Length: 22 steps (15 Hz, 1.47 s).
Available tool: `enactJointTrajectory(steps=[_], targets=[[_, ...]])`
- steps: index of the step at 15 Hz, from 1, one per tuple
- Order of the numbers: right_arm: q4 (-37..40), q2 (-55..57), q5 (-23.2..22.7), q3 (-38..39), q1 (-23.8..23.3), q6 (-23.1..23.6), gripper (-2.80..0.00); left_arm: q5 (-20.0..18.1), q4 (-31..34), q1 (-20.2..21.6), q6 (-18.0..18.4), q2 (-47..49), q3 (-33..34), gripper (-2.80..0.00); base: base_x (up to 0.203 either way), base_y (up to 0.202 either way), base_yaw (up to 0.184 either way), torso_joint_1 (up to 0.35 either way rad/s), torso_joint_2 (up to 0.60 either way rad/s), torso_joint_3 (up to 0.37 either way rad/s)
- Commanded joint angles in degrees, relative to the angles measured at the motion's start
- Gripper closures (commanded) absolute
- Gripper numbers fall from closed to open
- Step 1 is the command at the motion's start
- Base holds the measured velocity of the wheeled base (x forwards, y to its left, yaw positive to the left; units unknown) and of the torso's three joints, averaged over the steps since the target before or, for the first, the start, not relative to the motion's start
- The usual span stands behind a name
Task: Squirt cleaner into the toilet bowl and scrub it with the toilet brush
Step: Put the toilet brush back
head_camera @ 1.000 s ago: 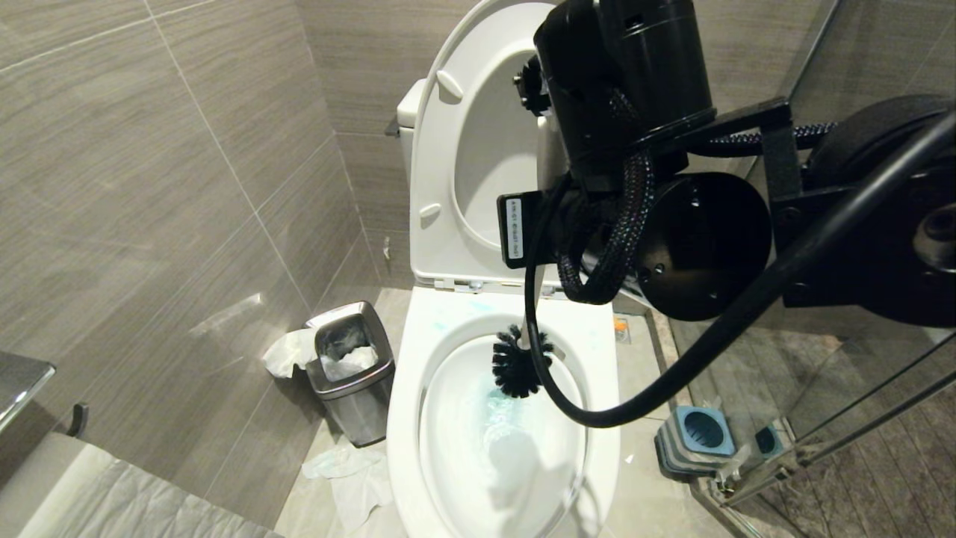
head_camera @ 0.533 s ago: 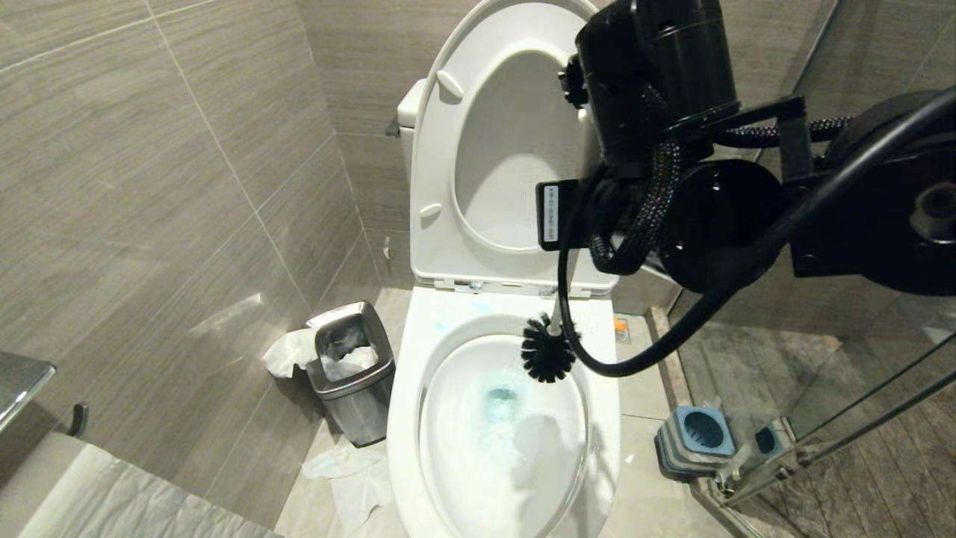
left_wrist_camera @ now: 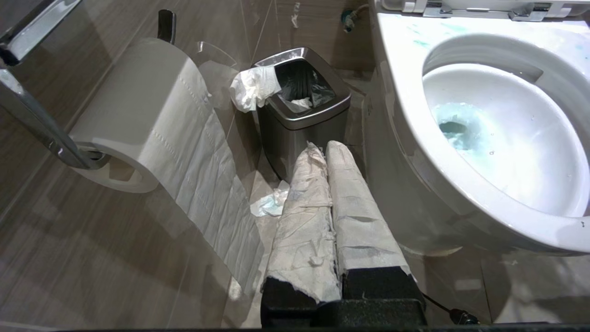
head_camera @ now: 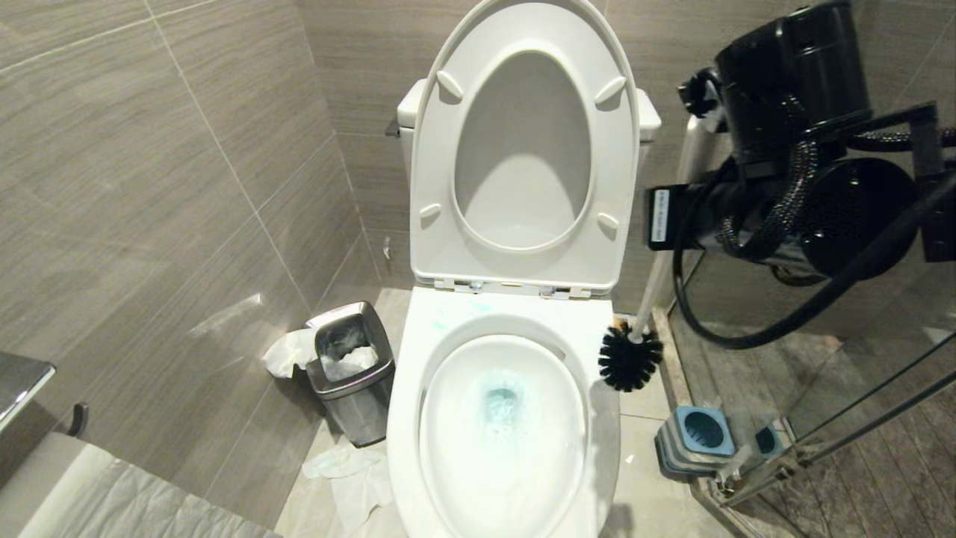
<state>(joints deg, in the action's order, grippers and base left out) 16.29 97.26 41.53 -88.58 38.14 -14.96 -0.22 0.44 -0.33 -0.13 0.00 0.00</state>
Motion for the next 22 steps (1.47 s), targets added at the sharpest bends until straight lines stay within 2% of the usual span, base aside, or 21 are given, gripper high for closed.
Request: enactJointTrajectory(steps=[1,5,8,11,15,20,22], targets=[[-0.1,-5.3,-2.1,4.1,-6.4,0.0,0.00,0.0,0.0,0.0,0.0,0.1,0.1,0.00,0.000,0.000,0.000,0.000,0.00,0.000],[-3.3,-7.5,-5.6,10.1,-17.5,0.4,0.00,0.0,0.0,0.0,0.0,0.1,0.1,0.00,0.000,0.000,0.000,0.000,0.00,0.000],[-10.2,-7.9,-7.9,16.8,-22.8,2.9,0.00,0.0,0.0,0.0,0.0,0.1,0.1,0.00,0.000,0.000,0.000,0.000,0.00,0.000],[-22.7,-6.4,-11.3,25.9,-27.0,5.1,0.00,0.0,0.0,0.0,0.0,0.1,0.1,0.00,0.000,0.000,0.000,0.000,0.00,0.000],[-46.0,-0.1,-15.4,40.0,-32.9,7.0,0.00,0.0,0.0,0.0,0.0,0.1,0.1,0.00,0.000,0.000,0.000,0.000,0.00,0.000],[-62.7,11.1,-20.1,43.3,-38.7,7.9,0.00,0.0,0.0,0.0,0.0,0.1,0.1,0.00,0.000,0.000,0.000,0.000,0.00,0.000],[-68.8,15.9,-20.7,44.0,-39.7,8.3,0.00,0.0,0.0,0.0,0.0,0.1,0.1,0.00,0.000,0.000,0.000,0.000,0.00,0.000]])
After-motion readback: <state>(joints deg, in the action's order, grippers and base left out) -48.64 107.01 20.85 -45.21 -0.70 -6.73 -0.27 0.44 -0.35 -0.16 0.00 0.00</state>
